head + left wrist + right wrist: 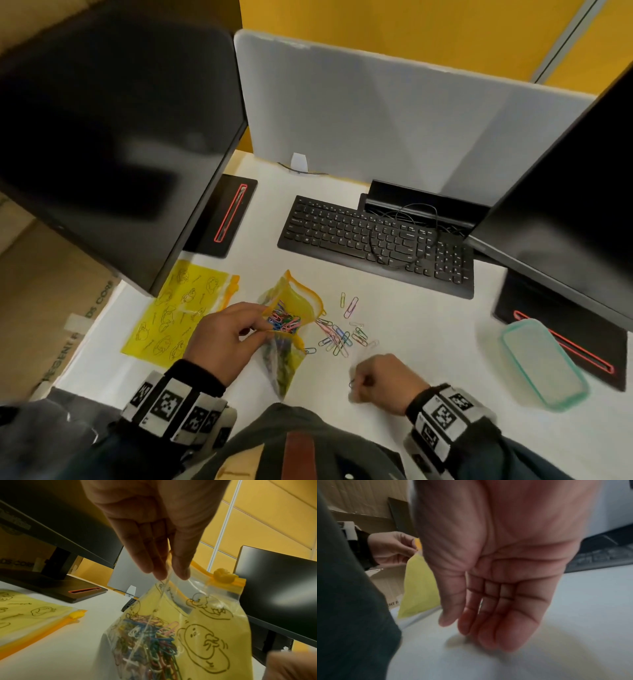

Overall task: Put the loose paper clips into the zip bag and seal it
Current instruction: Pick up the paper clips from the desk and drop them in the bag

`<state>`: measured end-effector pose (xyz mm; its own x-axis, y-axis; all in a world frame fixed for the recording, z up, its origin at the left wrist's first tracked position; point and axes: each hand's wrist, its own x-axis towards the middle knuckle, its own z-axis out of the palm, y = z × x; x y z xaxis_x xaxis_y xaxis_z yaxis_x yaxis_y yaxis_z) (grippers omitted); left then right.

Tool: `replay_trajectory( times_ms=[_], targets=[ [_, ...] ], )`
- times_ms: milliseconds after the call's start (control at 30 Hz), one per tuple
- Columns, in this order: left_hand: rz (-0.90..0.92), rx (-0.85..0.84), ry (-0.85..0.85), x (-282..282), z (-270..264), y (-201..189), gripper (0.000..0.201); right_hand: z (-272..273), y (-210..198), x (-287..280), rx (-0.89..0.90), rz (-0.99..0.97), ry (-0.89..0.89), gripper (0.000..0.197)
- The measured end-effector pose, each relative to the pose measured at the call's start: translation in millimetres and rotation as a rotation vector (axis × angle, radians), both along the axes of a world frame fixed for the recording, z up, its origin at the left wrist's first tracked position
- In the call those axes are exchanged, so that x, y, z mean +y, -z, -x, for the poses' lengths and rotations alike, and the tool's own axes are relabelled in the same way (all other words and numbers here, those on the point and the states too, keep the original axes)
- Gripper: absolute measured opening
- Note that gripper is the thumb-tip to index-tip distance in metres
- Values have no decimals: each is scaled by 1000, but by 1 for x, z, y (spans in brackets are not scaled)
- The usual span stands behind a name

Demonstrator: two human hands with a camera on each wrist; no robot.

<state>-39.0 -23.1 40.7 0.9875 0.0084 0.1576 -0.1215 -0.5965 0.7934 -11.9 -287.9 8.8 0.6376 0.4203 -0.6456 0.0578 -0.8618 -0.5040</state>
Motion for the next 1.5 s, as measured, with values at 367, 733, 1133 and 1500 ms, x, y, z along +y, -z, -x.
replay_trajectory(
  times_ms=[367,733,1133,1500],
  targets=[
    [-27,-4,-139,16,-6,1,51,-22,17,46,-442,-73,-287,26],
    [-65,33,-111,11,1,4,25,-22,37,33,-545,128,-453,75],
    [15,16,-4,-6,-4,-1,27,-60,23,31,-468,98,45,41],
    [-24,40,55,-16,-5,-1,32,-54,24,24,-464,206,34,33]
  ],
)
